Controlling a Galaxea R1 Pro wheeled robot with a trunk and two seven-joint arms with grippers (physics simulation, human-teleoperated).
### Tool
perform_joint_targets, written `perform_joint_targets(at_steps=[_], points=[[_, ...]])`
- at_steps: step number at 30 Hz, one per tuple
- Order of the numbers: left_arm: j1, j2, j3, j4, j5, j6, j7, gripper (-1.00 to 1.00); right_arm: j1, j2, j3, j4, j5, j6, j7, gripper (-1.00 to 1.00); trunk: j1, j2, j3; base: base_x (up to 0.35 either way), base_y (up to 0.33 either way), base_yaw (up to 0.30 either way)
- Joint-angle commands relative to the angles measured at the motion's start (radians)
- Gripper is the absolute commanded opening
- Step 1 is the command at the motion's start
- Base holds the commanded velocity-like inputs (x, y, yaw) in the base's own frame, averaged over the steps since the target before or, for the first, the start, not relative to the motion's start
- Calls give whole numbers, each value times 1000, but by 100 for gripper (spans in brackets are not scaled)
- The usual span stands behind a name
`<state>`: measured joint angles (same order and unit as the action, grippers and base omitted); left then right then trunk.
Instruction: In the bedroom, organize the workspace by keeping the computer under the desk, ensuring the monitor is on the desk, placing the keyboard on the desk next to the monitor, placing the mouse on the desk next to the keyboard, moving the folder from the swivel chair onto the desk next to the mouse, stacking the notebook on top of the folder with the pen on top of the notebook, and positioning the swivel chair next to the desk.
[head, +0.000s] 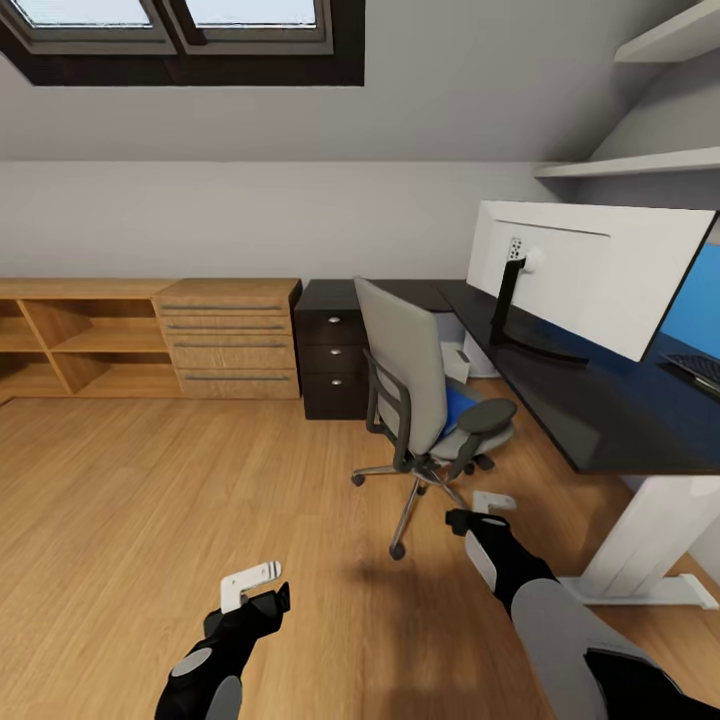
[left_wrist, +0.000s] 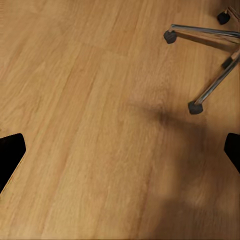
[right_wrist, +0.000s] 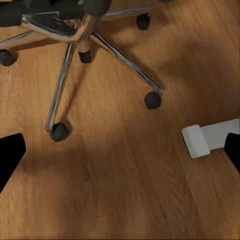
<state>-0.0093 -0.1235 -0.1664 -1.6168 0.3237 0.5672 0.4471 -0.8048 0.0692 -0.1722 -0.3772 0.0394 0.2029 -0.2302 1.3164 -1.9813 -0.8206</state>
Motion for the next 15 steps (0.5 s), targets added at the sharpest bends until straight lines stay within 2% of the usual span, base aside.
perform_joint_targets(at_steps=[1, 6, 8, 10, 15], points=[[-1, 2, -1, -1, 11, 2, 10, 100, -1, 1, -4, -2, 2, 7, -2, 100, 4, -8, -4, 0, 0, 0], [0, 5, -3, 0, 12, 3, 10, 100, -2, 3, -8, -4, -4, 3, -15, 100, 23, -43, -20, 0, 0, 0], [0, 5, -6, 1, 12, 3, 11, 100, -2, 3, -10, -2, -5, -17, -19, 100, 31, -57, -26, 0, 0, 0], [0, 6, -10, 1, 12, 3, 11, 100, -2, 3, -11, 2, -4, -85, -22, 100, 38, -71, -32, 0, 0, 0], [0, 8, 6, -1, 12, 7, 11, 100, 1, -9, -12, 9, -4, -121, -26, 100, 57, -106, -48, 0, 0, 0]])
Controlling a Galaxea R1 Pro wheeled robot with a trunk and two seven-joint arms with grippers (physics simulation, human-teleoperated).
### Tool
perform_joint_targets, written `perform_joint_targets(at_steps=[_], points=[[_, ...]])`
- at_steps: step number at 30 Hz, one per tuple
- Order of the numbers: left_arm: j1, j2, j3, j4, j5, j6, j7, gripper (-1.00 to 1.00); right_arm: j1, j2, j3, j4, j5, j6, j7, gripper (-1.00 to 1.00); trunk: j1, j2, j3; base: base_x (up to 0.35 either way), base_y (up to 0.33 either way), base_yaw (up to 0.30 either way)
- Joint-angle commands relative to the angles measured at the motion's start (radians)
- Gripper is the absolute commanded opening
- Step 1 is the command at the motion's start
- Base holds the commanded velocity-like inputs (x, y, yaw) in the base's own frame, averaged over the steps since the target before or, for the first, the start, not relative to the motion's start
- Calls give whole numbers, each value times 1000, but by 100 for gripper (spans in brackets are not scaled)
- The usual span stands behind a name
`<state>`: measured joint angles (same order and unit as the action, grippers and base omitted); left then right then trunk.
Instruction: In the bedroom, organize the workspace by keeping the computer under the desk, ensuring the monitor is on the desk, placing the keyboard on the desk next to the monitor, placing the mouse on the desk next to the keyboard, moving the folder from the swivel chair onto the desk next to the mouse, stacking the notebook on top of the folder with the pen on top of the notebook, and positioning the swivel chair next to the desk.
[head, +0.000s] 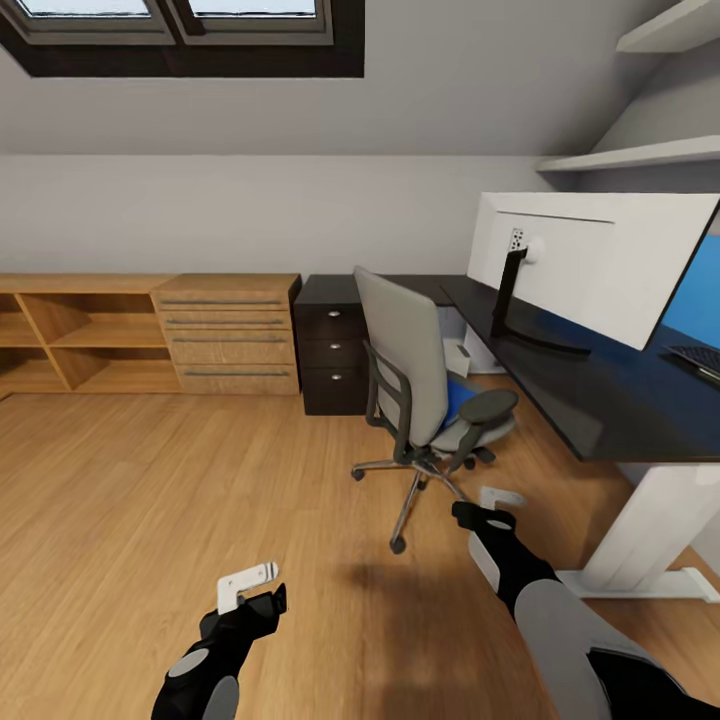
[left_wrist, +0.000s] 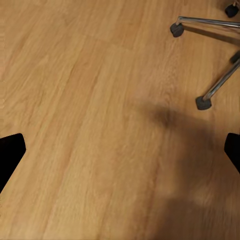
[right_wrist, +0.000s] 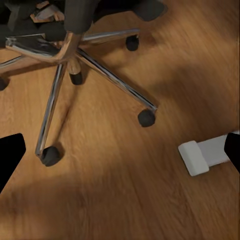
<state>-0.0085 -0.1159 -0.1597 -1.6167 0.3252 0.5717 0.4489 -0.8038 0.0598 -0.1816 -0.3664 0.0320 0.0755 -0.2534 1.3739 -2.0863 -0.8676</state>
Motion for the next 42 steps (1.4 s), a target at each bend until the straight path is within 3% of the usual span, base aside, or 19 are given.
perform_joint_targets(at_steps=[1, 7, 9, 14, 42], points=[[-1, 0, 3, -1, 11, 2, 10, 100, 0, -5, -2, -2, 4, 4, -4, 100, 4, -8, -4, 0, 0, 0], [-1, -3, -1, -2, 13, 6, 10, 100, 1, -15, 0, 1, 8, 0, -2, 100, 27, -50, -23, 0, 0, 0], [-1, -4, -36, -1, 12, 6, 11, 100, 1, -16, 0, 2, 9, -1, -3, 100, 34, -64, -29, 0, 0, 0], [-1, -1, -54, 1, 11, 6, 13, 100, 2, -18, 1, 1, 10, -2, -3, 100, 54, -99, -45, 0, 0, 0], [1, -4, -63, 2, 13, 9, 14, 100, 2, -16, 1, -8, 9, -14, -16, 100, 161, -295, -133, 0, 0, 0]])
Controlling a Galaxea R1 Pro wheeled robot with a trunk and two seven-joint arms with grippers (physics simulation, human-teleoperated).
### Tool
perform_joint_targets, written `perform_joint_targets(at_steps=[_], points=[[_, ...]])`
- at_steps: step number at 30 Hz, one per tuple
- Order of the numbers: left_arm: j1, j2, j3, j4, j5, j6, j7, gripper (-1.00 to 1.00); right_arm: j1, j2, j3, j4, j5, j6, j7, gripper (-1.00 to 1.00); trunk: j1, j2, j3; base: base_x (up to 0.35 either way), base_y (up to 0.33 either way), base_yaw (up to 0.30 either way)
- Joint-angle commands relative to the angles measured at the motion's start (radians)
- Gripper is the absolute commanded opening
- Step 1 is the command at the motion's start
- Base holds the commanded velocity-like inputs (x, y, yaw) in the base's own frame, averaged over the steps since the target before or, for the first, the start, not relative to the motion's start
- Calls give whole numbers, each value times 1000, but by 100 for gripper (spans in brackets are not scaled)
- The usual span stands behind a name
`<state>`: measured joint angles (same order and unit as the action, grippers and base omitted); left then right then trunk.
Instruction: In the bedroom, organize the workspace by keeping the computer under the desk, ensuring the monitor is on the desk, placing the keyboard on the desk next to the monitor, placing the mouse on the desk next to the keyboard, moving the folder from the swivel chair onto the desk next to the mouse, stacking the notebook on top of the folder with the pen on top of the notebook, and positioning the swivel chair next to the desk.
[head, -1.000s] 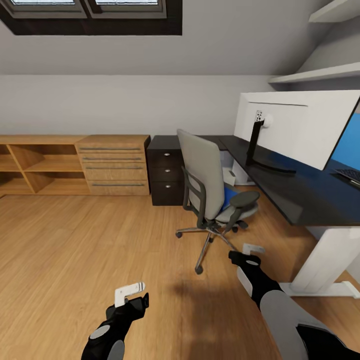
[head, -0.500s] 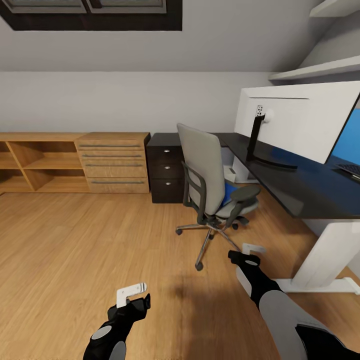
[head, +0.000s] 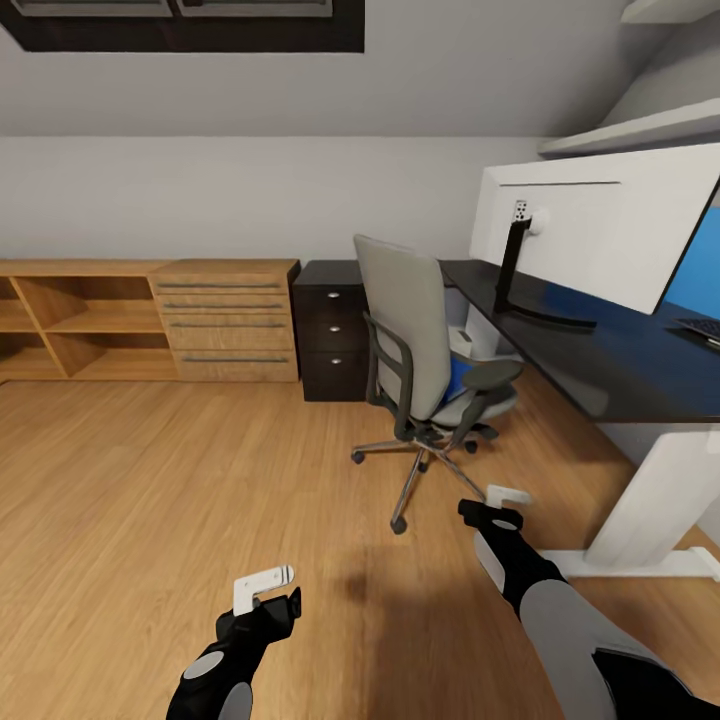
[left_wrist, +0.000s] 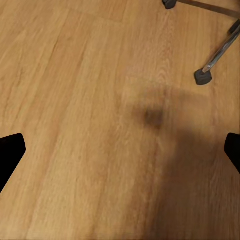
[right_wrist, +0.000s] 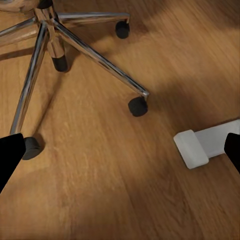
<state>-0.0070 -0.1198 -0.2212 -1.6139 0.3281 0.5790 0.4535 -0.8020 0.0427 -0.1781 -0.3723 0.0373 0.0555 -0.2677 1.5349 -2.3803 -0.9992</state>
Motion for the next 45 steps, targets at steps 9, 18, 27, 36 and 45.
perform_joint_targets(at_steps=[9, 18, 27, 36, 45], points=[[-1, 0, -1, 0, 12, 2, 10, 100, 0, 1, -3, -3, 3, 6, 1, 100, 34, -64, -29, 0, 0, 0], [-1, 1, 2, 19, 19, 2, 9, 100, 0, -1, -3, -2, 3, 4, 3, 100, 66, -120, -58, 0, 0, 0], [-1, -3, -62, 19, 21, 2, 9, 100, -1, -16, -5, -1, 0, 4, 4, 100, 70, -122, -93, 0, 0, 0], [-96, -55, -103, 39, 90, 158, 13, 100, -101, -85, -6, 65, -5, 7, 4, 100, 74, -124, -128, 0, 0, 0], [-321, -55, -7, 229, 214, 229, 4, 100, -138, -96, -20, 148, -11, -88, 4, 100, 75, -125, -143, 0, 0, 0]])
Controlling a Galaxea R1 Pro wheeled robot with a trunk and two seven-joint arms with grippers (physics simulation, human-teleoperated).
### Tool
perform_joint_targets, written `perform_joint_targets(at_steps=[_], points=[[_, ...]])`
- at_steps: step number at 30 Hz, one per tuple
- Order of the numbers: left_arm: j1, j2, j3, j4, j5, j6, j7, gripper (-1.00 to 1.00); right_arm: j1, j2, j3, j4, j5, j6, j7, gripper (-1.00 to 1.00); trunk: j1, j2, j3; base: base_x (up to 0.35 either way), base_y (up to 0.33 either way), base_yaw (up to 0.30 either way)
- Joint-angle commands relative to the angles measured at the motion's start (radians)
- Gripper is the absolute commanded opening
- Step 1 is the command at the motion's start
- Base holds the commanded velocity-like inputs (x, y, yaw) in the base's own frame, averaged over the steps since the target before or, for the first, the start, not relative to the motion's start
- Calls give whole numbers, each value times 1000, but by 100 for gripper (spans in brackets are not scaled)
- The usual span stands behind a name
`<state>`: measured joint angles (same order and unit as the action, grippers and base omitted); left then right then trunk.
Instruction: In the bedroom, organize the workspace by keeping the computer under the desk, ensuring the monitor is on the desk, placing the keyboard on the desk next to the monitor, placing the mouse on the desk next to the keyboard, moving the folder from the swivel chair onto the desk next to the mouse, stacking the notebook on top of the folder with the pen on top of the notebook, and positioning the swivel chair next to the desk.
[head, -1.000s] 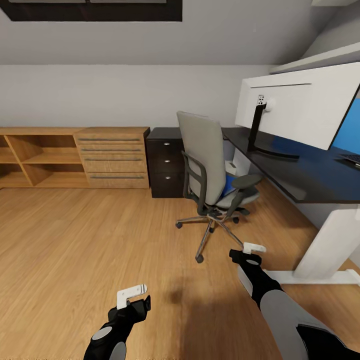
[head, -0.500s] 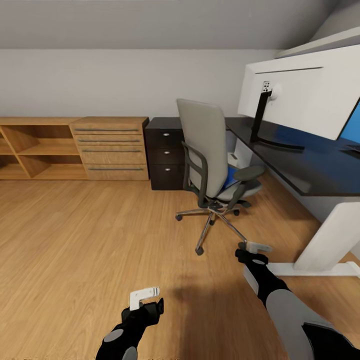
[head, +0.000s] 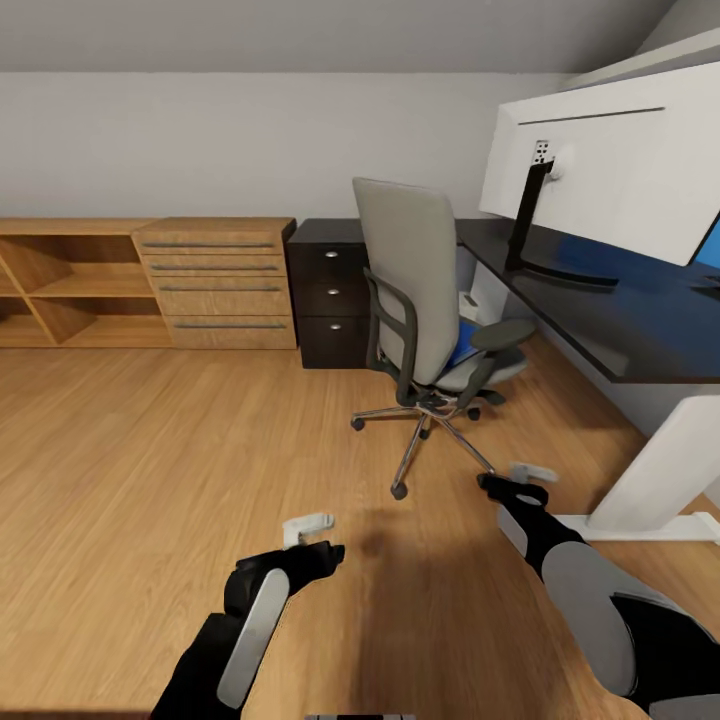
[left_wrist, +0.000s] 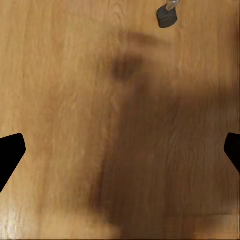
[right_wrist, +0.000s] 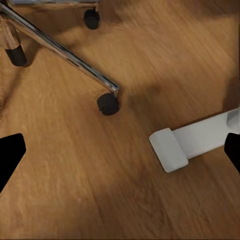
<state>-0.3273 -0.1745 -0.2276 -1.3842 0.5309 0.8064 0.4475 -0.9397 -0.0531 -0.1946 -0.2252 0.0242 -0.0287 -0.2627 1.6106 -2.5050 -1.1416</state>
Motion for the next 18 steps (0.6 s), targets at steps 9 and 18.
perform_joint_targets(at_steps=[9, 18], points=[[97, 127, -174, -189, 18, -184, 8, 100, -2, 0, -3, 2, 4, -201, -6, 100, 0, 0, -1, 0, 0, 0], [112, 189, -318, -203, 17, -307, 17, 100, 1, 1, -2, 7, 10, -360, -74, 100, 0, 0, -1, 113, -36, 0]])
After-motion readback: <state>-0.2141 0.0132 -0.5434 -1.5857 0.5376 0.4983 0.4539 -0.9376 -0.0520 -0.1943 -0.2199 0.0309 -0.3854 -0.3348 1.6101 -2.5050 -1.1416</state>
